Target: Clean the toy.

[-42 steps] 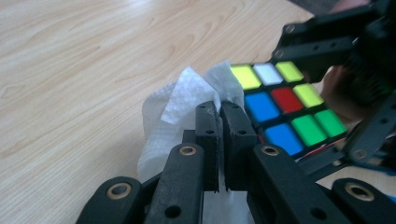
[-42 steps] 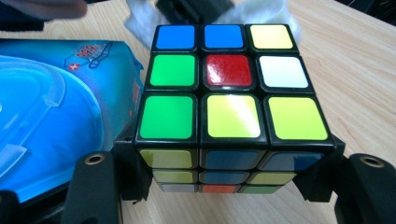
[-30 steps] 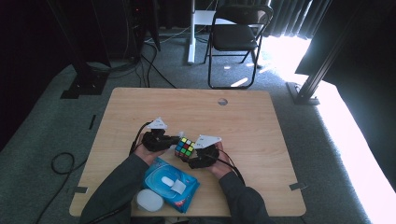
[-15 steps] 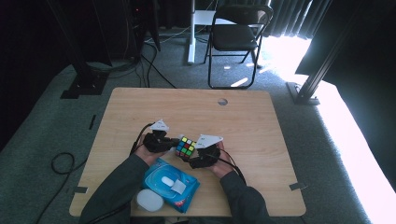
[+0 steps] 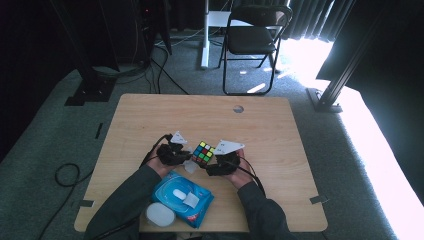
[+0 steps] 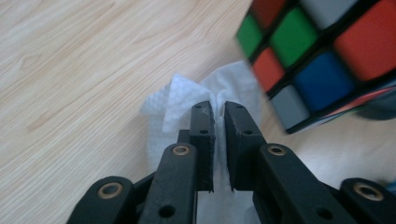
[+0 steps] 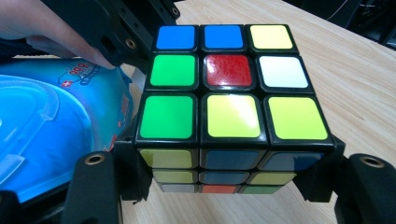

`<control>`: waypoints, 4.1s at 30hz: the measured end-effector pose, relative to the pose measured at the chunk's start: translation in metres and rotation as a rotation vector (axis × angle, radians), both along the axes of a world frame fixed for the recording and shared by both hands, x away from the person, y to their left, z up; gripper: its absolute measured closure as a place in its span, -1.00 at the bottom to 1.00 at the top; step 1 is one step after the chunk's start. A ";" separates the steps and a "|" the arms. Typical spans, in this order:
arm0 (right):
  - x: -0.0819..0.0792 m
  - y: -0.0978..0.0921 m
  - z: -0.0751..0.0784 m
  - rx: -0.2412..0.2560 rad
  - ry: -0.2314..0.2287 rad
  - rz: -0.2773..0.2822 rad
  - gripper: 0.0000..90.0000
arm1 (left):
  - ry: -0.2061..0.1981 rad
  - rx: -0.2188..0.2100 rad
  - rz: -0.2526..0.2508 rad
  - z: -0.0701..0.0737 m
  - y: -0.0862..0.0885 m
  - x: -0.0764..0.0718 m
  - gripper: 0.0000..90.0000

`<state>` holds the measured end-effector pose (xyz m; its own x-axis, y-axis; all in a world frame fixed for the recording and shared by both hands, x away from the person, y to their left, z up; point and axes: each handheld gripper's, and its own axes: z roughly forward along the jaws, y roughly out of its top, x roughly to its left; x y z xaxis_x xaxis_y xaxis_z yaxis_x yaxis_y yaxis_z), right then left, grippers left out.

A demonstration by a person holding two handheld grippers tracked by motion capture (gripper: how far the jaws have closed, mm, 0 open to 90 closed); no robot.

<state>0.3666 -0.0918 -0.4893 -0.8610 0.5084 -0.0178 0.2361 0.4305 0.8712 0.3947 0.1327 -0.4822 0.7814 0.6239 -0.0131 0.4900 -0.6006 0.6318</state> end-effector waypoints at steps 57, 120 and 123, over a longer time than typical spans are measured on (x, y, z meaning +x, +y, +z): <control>0.004 -0.003 0.002 -0.007 0.004 -0.056 -0.24 | 0.034 0.046 -0.014 -0.018 0.007 0.013 0.88; 0.019 0.007 0.022 0.097 0.035 -0.109 -0.24 | -0.076 -0.170 -0.211 0.012 -0.011 -0.020 0.88; 0.019 0.006 0.022 0.099 0.037 -0.108 -0.24 | -0.077 -0.166 -0.188 0.012 -0.010 -0.018 0.88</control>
